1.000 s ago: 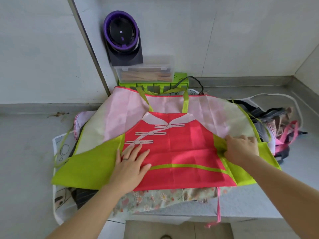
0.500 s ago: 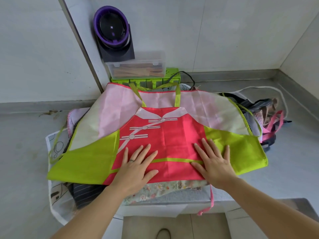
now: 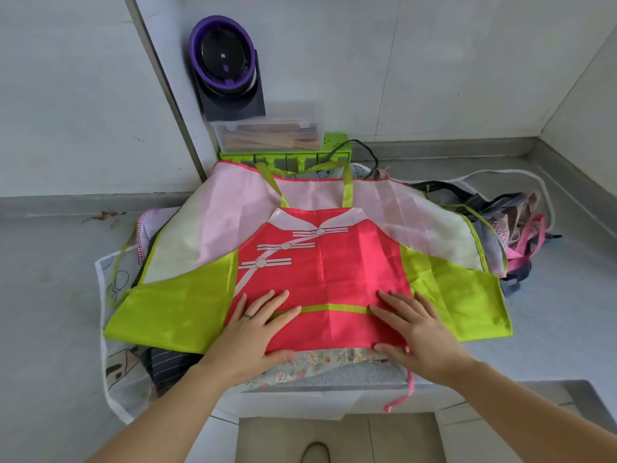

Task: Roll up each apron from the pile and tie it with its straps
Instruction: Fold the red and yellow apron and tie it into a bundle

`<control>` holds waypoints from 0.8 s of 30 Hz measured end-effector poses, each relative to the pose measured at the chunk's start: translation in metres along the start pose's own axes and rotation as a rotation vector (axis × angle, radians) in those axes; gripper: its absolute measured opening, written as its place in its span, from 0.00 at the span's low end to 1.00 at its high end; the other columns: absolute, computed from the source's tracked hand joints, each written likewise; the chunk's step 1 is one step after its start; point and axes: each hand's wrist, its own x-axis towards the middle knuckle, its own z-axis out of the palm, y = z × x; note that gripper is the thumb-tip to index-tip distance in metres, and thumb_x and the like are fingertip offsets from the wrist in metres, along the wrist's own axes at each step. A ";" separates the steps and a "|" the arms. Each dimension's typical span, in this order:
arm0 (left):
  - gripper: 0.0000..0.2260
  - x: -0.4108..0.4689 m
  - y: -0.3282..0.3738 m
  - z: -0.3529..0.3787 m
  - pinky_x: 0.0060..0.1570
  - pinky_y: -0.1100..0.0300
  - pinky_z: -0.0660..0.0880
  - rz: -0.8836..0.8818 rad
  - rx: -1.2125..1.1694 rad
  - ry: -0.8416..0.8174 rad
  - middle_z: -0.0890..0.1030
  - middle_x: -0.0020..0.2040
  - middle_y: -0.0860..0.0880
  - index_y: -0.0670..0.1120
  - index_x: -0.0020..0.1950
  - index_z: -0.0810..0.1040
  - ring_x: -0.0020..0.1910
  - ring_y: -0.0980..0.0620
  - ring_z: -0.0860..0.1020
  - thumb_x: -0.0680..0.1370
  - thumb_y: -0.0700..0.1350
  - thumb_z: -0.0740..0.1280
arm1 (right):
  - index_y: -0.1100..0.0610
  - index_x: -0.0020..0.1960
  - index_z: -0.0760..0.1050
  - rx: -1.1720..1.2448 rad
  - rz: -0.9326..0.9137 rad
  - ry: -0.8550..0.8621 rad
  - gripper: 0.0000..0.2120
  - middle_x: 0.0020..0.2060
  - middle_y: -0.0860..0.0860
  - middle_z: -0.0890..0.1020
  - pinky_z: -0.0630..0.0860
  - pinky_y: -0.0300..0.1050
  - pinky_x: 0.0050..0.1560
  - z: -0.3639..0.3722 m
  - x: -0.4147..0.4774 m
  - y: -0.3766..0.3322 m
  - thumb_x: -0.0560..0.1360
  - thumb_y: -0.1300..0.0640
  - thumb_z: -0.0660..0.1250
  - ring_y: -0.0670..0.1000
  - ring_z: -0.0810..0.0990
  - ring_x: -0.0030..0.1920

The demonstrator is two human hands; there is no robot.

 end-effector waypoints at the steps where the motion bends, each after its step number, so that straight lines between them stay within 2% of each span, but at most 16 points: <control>1: 0.37 0.000 0.000 -0.002 0.74 0.48 0.36 0.009 -0.014 -0.003 0.39 0.75 0.61 0.63 0.76 0.45 0.75 0.59 0.37 0.69 0.76 0.36 | 0.48 0.66 0.73 0.002 -0.023 0.014 0.32 0.67 0.51 0.74 0.62 0.57 0.69 -0.001 0.001 0.001 0.76 0.30 0.47 0.55 0.73 0.66; 3: 0.39 0.002 0.002 -0.007 0.75 0.50 0.41 0.011 -0.069 0.020 0.45 0.75 0.62 0.62 0.76 0.51 0.75 0.60 0.42 0.69 0.76 0.34 | 0.48 0.64 0.75 -0.032 -0.058 0.020 0.30 0.66 0.51 0.75 0.62 0.55 0.67 -0.002 0.002 0.004 0.75 0.32 0.52 0.54 0.73 0.64; 5: 0.42 0.003 0.001 -0.009 0.75 0.55 0.41 0.012 -0.091 0.023 0.48 0.74 0.64 0.62 0.76 0.55 0.73 0.63 0.43 0.67 0.76 0.30 | 0.48 0.62 0.78 -0.088 -0.109 0.024 0.26 0.64 0.51 0.77 0.70 0.56 0.64 -0.001 0.002 0.006 0.73 0.35 0.56 0.54 0.76 0.62; 7: 0.42 0.004 0.000 -0.011 0.75 0.57 0.45 0.023 -0.117 0.039 0.54 0.74 0.62 0.61 0.74 0.60 0.73 0.63 0.47 0.68 0.74 0.29 | 0.49 0.56 0.81 -0.075 -0.146 0.073 0.22 0.60 0.52 0.79 0.74 0.58 0.60 0.000 0.003 0.007 0.77 0.39 0.54 0.55 0.79 0.58; 8: 0.40 0.004 0.001 -0.012 0.75 0.55 0.51 0.041 -0.113 0.057 0.59 0.74 0.60 0.60 0.73 0.64 0.74 0.61 0.53 0.71 0.73 0.30 | 0.49 0.53 0.82 -0.049 -0.157 0.107 0.23 0.58 0.52 0.80 0.75 0.57 0.59 0.000 0.004 0.007 0.79 0.42 0.51 0.55 0.80 0.56; 9: 0.37 0.003 0.002 -0.013 0.73 0.50 0.60 0.064 -0.077 0.079 0.67 0.72 0.57 0.58 0.70 0.70 0.73 0.57 0.62 0.75 0.69 0.32 | 0.50 0.50 0.83 -0.017 -0.162 0.142 0.25 0.56 0.51 0.82 0.75 0.55 0.59 0.000 0.004 0.006 0.81 0.44 0.49 0.54 0.82 0.53; 11: 0.30 0.000 0.002 -0.015 0.61 0.44 0.74 0.115 -0.008 0.183 0.77 0.65 0.52 0.54 0.63 0.78 0.64 0.50 0.76 0.81 0.61 0.39 | 0.52 0.46 0.84 0.026 -0.162 0.242 0.26 0.52 0.50 0.83 0.72 0.54 0.60 -0.003 0.005 0.003 0.82 0.46 0.47 0.52 0.82 0.50; 12: 0.26 -0.002 0.000 -0.013 0.59 0.44 0.76 0.146 0.018 0.278 0.79 0.63 0.51 0.52 0.61 0.80 0.62 0.49 0.78 0.83 0.58 0.44 | 0.52 0.46 0.84 0.027 -0.163 0.321 0.25 0.50 0.49 0.84 0.70 0.54 0.60 -0.005 0.004 0.001 0.83 0.48 0.49 0.51 0.81 0.49; 14: 0.16 -0.007 0.000 -0.009 0.62 0.43 0.73 0.240 0.096 0.487 0.79 0.63 0.49 0.49 0.61 0.80 0.63 0.48 0.77 0.81 0.51 0.56 | 0.54 0.45 0.84 -0.009 -0.176 0.501 0.18 0.48 0.47 0.84 0.69 0.58 0.60 -0.010 -0.001 -0.001 0.81 0.52 0.56 0.50 0.78 0.50; 16: 0.16 -0.013 0.001 -0.003 0.66 0.42 0.69 0.332 0.164 0.561 0.77 0.66 0.48 0.49 0.63 0.79 0.66 0.47 0.74 0.76 0.45 0.61 | 0.54 0.41 0.83 -0.033 -0.212 0.589 0.11 0.44 0.46 0.84 0.70 0.60 0.58 -0.013 -0.009 -0.002 0.76 0.55 0.63 0.50 0.76 0.49; 18: 0.19 -0.022 0.002 0.003 0.66 0.42 0.69 0.400 0.223 0.471 0.75 0.68 0.47 0.49 0.66 0.76 0.67 0.47 0.73 0.75 0.41 0.61 | 0.53 0.38 0.79 -0.028 -0.243 0.531 0.07 0.41 0.46 0.82 0.71 0.55 0.56 -0.008 -0.020 -0.006 0.73 0.56 0.65 0.50 0.75 0.46; 20: 0.24 -0.026 0.004 0.009 0.65 0.44 0.70 0.393 0.270 0.344 0.72 0.70 0.46 0.50 0.70 0.71 0.68 0.47 0.72 0.73 0.39 0.60 | 0.51 0.40 0.71 -0.027 -0.203 0.406 0.02 0.42 0.48 0.80 0.71 0.50 0.51 -0.001 -0.027 -0.012 0.68 0.57 0.64 0.53 0.76 0.44; 22: 0.28 -0.028 0.004 0.009 0.65 0.44 0.71 0.299 0.279 0.261 0.70 0.72 0.46 0.49 0.73 0.65 0.69 0.47 0.71 0.72 0.42 0.62 | 0.52 0.47 0.69 -0.047 -0.057 0.250 0.12 0.50 0.52 0.79 0.69 0.50 0.52 0.004 -0.028 -0.015 0.63 0.57 0.59 0.57 0.77 0.48; 24: 0.38 -0.031 0.001 0.005 0.63 0.43 0.72 0.124 0.222 0.189 0.69 0.72 0.45 0.48 0.73 0.64 0.69 0.46 0.71 0.65 0.42 0.73 | 0.55 0.57 0.72 -0.107 0.059 0.150 0.23 0.59 0.55 0.77 0.67 0.51 0.56 0.004 -0.026 -0.011 0.63 0.58 0.55 0.58 0.75 0.55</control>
